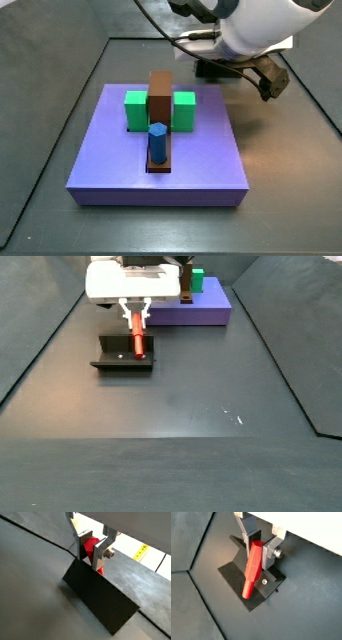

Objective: Pick up the red object. Move up. Place the red object on the fixture. Regrasp the red object. Move to above the board. Insert the red object.
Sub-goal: Regrasp the red object, then move to above the board.

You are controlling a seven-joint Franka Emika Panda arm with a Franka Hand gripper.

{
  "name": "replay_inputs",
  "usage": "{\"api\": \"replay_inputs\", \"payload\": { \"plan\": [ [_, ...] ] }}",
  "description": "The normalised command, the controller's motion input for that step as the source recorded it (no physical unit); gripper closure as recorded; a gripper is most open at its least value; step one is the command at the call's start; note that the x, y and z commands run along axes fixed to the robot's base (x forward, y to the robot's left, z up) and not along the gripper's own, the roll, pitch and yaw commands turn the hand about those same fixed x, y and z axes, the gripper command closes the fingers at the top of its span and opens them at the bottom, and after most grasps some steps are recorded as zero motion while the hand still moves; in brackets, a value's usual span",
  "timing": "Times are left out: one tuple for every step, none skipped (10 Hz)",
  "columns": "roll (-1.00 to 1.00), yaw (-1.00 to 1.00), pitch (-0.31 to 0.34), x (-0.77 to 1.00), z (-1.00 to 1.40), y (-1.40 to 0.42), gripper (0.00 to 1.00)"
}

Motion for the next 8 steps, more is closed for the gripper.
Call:
{"api": "replay_inputs", "payload": {
  "plan": [
    [0.00,0.00,0.000,0.00,0.00,0.00,1.00],
    [0.00,0.00,0.000,0.00,0.00,0.00,1.00],
    [0.00,0.00,0.000,0.00,0.00,0.00,1.00],
    [0.00,0.00,0.000,0.00,0.00,0.00,1.00],
    [0.00,0.00,0.000,0.00,0.00,0.00,1.00],
    [0.00,0.00,0.000,0.00,1.40,0.00,1.00],
    [-0.08,0.04,-0.091,0.05,1.40,-0.02,1.00],
    [-0.14,0.05,-0.106,0.04,1.40,-0.04,1.00]
  ]
}}
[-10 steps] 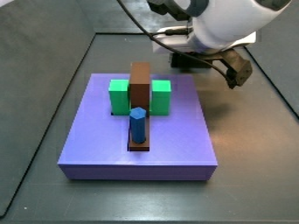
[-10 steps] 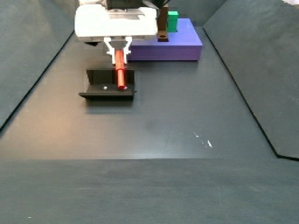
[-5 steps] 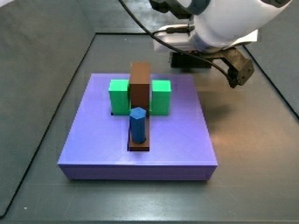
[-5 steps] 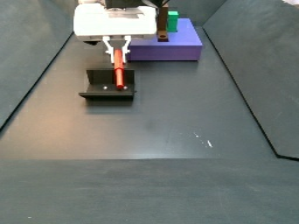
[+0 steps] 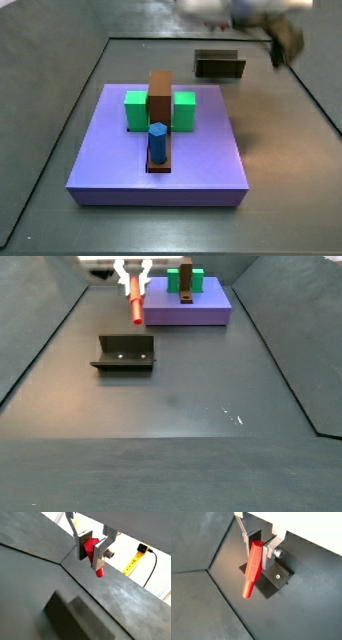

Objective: Pick up the red object. Move up. Place the red object on the fixture. Regrasp the red object. Move to above the board. Insert the red object.
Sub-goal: Move to above the board.

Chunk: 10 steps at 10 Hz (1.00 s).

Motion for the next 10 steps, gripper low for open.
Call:
{"api": "replay_inputs", "payload": {
  "plan": [
    [-0.09,-0.01,-0.081,0.05,1.40,-0.01,1.00],
    [-0.01,-0.05,0.054,0.09,1.40,-0.07,1.00],
    [-0.02,-0.06,0.069,0.08,1.40,-0.07,1.00],
    [-0.02,-0.01,0.081,0.07,1.40,-0.05,1.00],
    [-0.04,0.02,0.132,0.04,0.91,-0.06,1.00],
    [-0.04,0.03,0.099,0.00,0.44,-0.04,1.00],
    [-0.04,0.03,0.105,-0.01,0.36,-0.03,1.00],
    [-0.02,0.04,0.101,0.00,0.20,-0.02,1.00],
    [-1.00,-0.15,0.014,-0.92,0.29,-1.40,1.00],
    [-1.00,-0.15,0.005,-0.92,0.29,-1.40,1.00]
  ]
}}
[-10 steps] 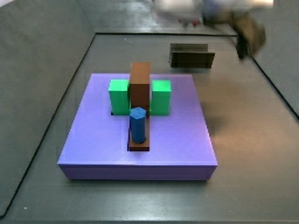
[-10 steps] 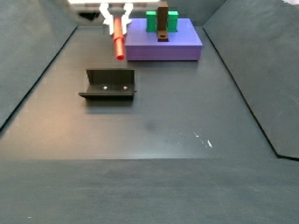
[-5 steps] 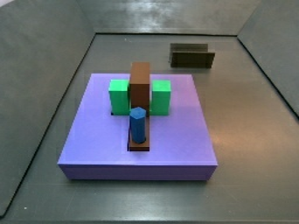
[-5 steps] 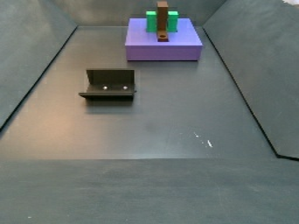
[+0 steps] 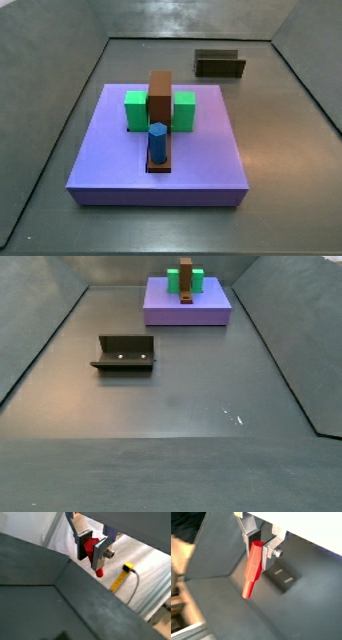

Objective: Pick up the red object. Move up. Place the red object on the fixture. Regrasp the red object. Move to above the board. Insert the red object.
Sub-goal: Move to above the board.

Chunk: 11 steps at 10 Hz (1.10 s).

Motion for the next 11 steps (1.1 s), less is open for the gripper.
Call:
{"api": "replay_inputs", "payload": {
  "plan": [
    [-1.00,-0.14,-0.010,-1.00,0.31,-1.40,1.00],
    [-1.00,-0.14,-0.008,-1.05,0.28,-1.40,1.00],
    [-1.00,-0.14,-0.004,-1.05,0.28,-1.40,1.00],
    [-1.00,-0.14,0.001,-0.73,0.20,-0.94,1.00],
    [-1.00,-0.14,0.016,-0.36,0.08,-0.42,1.00],
    [-1.00,-0.13,0.021,-0.20,0.04,-0.22,1.00],
    [-1.00,-0.12,0.017,-0.16,0.04,-0.15,1.00],
    [-1.00,-0.14,0.013,-0.15,0.04,-0.13,1.00],
    [-1.00,-0.12,-0.029,-0.14,0.01,0.03,1.00],
    [-0.77,-0.07,-0.039,-0.07,0.02,0.05,1.00],
    [-0.35,-0.01,-0.039,-0.02,0.00,0.02,1.00]
  ]
}}
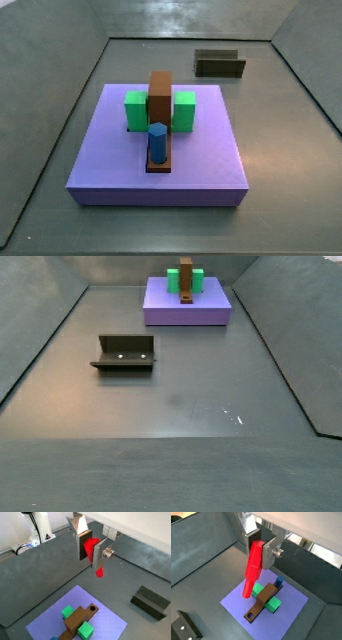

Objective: Pick up the red object. Move up. Place the red object on the fixture. Regrasp the red object. Move to above the board. Insert the red object.
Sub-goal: Insert the red object.

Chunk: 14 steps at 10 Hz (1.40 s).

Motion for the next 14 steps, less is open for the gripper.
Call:
{"api": "replay_inputs", "payload": {
  "plan": [
    [-0.01,0.00,0.000,0.00,0.00,0.00,1.00],
    [-0.12,0.00,-0.037,0.00,0.00,0.07,1.00],
    [-0.48,-0.30,-0.093,0.01,-0.14,0.25,1.00],
    [-0.50,-0.31,-0.100,0.04,0.00,0.15,1.00],
    [-0.50,-0.26,-0.084,0.06,0.00,0.09,1.00],
    [-0.50,-0.23,-0.056,0.03,0.00,0.11,1.00],
    [-0.50,-0.23,-0.046,0.02,0.00,0.11,1.00],
    [-0.50,-0.18,-0.034,0.04,0.00,0.11,1.00],
    [-0.50,-0.13,-0.019,0.06,0.00,0.13,1.00],
    [-0.50,-0.07,0.000,0.09,0.00,0.15,1.00],
    [-0.50,-0.02,0.000,0.12,0.00,0.20,1.00],
    [-0.50,-0.02,0.000,0.12,0.00,0.20,1.00],
    [-0.50,-0.02,0.000,0.11,0.00,0.21,1.00],
    [-0.50,-0.01,0.000,0.13,0.00,0.23,1.00]
  ]
}}
